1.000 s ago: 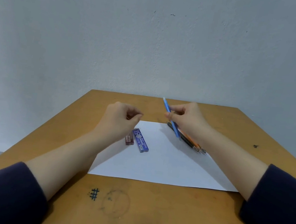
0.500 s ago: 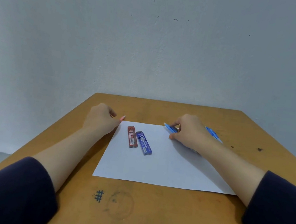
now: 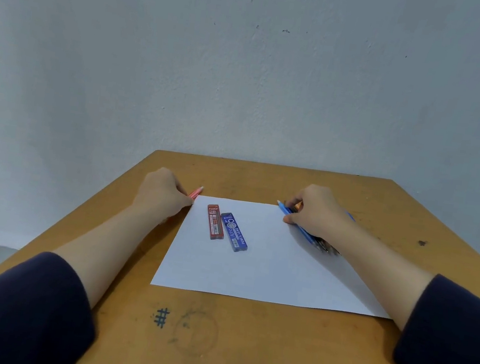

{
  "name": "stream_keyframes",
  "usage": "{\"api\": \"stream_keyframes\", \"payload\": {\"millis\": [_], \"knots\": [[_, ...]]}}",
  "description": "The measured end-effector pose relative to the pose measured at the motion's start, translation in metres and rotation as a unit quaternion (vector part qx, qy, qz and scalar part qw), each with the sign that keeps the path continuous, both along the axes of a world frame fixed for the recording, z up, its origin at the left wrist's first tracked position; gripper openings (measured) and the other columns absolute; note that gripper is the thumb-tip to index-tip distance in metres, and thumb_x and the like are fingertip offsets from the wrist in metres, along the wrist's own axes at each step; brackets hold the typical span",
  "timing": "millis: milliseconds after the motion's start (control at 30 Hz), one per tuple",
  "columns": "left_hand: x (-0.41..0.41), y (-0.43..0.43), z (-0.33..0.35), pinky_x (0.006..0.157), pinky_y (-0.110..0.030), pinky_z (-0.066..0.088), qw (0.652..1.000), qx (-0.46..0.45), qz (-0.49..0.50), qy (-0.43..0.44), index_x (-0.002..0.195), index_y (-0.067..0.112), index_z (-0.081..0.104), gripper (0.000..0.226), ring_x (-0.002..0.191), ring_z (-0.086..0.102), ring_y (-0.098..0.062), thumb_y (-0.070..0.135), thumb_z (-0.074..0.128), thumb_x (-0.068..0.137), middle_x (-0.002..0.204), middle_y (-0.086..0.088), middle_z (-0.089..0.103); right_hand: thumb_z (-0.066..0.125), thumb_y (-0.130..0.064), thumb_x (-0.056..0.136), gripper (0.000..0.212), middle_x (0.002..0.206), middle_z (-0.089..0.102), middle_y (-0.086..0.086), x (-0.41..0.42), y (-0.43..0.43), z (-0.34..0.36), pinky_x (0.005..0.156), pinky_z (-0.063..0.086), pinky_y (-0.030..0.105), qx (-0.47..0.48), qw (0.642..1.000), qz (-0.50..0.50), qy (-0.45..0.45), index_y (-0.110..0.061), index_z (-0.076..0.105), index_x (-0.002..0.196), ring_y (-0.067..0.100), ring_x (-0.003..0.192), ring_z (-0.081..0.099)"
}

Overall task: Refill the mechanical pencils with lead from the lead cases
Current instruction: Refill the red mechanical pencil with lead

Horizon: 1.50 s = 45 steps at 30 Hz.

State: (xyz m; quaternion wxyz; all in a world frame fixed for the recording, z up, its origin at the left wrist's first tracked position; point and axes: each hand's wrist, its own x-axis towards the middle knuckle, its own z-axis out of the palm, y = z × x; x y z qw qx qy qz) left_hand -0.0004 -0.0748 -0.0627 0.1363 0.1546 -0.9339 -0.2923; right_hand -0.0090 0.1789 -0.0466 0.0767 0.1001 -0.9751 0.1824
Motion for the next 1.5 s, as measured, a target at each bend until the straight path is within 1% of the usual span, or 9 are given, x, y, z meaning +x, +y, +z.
{"api": "stream_keyframes", "payload": {"millis": [100, 233, 333, 467, 600, 733, 900, 1300, 1500], "knots": [[0.001, 0.001, 0.0, 0.05, -0.019, 0.039, 1.0, -0.002, -0.003, 0.027, 0.099, 0.007, 0.074, 0.021, 0.067, 0.054, -0.012, 0.021, 0.072, 0.084, 0.078, -0.002, 0.061, 0.072, -0.023, 0.082, 0.021, 0.077, 0.058, -0.005, -0.002, 0.0, -0.002, 0.066, 0.043, 0.024, -0.016, 1.0, 0.001, 0.01, -0.014, 0.072, 0.101, 0.014, 0.078, 0.054], [0.002, 0.005, 0.002, 0.064, -0.024, 0.048, 0.995, 0.015, -0.027, 0.091, 0.104, 0.006, 0.073, 0.022, 0.073, 0.058, -0.014, 0.017, 0.069, 0.086, 0.084, -0.005, 0.064, 0.069, -0.024, 0.086, 0.024, 0.066, 0.05, -0.011, -0.005, -0.001, -0.004, 0.058, 0.036, 0.022, -0.081, 0.995, 0.028, 0.046, -0.014, 0.068, 0.107, 0.004, 0.063, 0.047], [0.005, 0.01, 0.005, 0.062, -0.017, 0.042, 0.987, 0.004, -0.081, 0.142, 0.106, 0.009, 0.072, 0.022, 0.07, 0.053, -0.007, 0.02, 0.068, 0.087, 0.083, 0.0, 0.063, 0.066, -0.023, 0.088, 0.034, 0.068, 0.051, -0.009, -0.002, -0.005, -0.004, 0.055, 0.034, 0.011, -0.135, 0.985, 0.065, 0.087, -0.017, 0.061, 0.121, 0.001, 0.061, 0.045], [0.013, 0.014, 0.005, 0.062, -0.015, 0.041, 0.967, -0.015, -0.176, 0.183, 0.103, 0.016, 0.074, 0.018, 0.072, 0.052, -0.003, 0.021, 0.068, 0.087, 0.082, 0.004, 0.064, 0.065, -0.016, 0.088, 0.035, 0.067, 0.053, -0.009, 0.003, -0.011, -0.004, 0.06, 0.033, 0.002, -0.172, 0.97, 0.108, 0.134, -0.016, 0.061, 0.123, -0.001, 0.06, 0.045], [0.015, 0.017, 0.004, 0.059, -0.009, 0.036, 0.946, -0.037, -0.239, 0.217, 0.103, 0.018, 0.075, 0.018, 0.071, 0.051, 0.0, 0.017, 0.071, 0.085, 0.084, 0.001, 0.064, 0.064, -0.008, 0.087, 0.032, 0.079, 0.058, -0.003, 0.007, -0.014, -0.004, 0.067, 0.033, 0.001, -0.152, 0.96, 0.147, 0.182, -0.013, 0.064, 0.119, -0.003, 0.066, 0.046], [0.019, 0.021, 0.005, 0.06, -0.009, 0.037, 0.925, -0.031, -0.277, 0.259, 0.099, 0.019, 0.076, 0.017, 0.071, 0.051, 0.005, 0.014, 0.072, 0.083, 0.079, 0.005, 0.06, 0.066, 0.0, 0.083, 0.03, 0.09, 0.061, 0.007, 0.007, -0.019, -0.008, 0.07, 0.034, 0.0, -0.138, 0.947, 0.179, 0.226, -0.007, 0.069, 0.111, 0.008, 0.071, 0.05], [0.022, 0.026, 0.003, 0.062, -0.009, 0.038, 0.908, -0.037, -0.311, 0.28, 0.097, 0.019, 0.076, 0.017, 0.075, 0.053, 0.002, 0.012, 0.074, 0.081, 0.079, 0.011, 0.059, 0.067, 0.004, 0.08, 0.016, 0.085, 0.064, 0.007, 0.006, -0.019, -0.009, 0.067, 0.034, 0.0, -0.18, 0.935, 0.172, 0.252, -0.003, 0.074, 0.094, -0.008, 0.066, 0.046], [0.02, 0.027, 0.001, 0.06, -0.015, 0.039, 0.896, -0.024, -0.325, 0.3, 0.096, 0.019, 0.076, 0.018, 0.073, 0.053, -0.002, 0.01, 0.075, 0.08, 0.081, 0.007, 0.062, 0.07, 0.002, 0.079, 0.015, 0.08, 0.071, 0.004, 0.012, -0.02, -0.004, 0.063, 0.041, 0.01, -0.287, 0.926, 0.149, 0.196, -0.005, 0.076, 0.09, 0.008, 0.068, 0.057], [0.018, 0.022, 0.003, 0.061, -0.01, 0.037, 0.897, -0.024, -0.314, 0.311, 0.097, 0.018, 0.076, 0.018, 0.072, 0.052, 0.002, 0.01, 0.074, 0.08, 0.081, 0.008, 0.061, 0.063, 0.006, 0.083, 0.017, 0.074, 0.064, -0.008, 0.009, -0.013, 0.002, 0.063, 0.041, 0.003, -0.344, 0.921, 0.11, 0.148, -0.005, 0.074, 0.089, -0.015, 0.061, 0.056]]}}
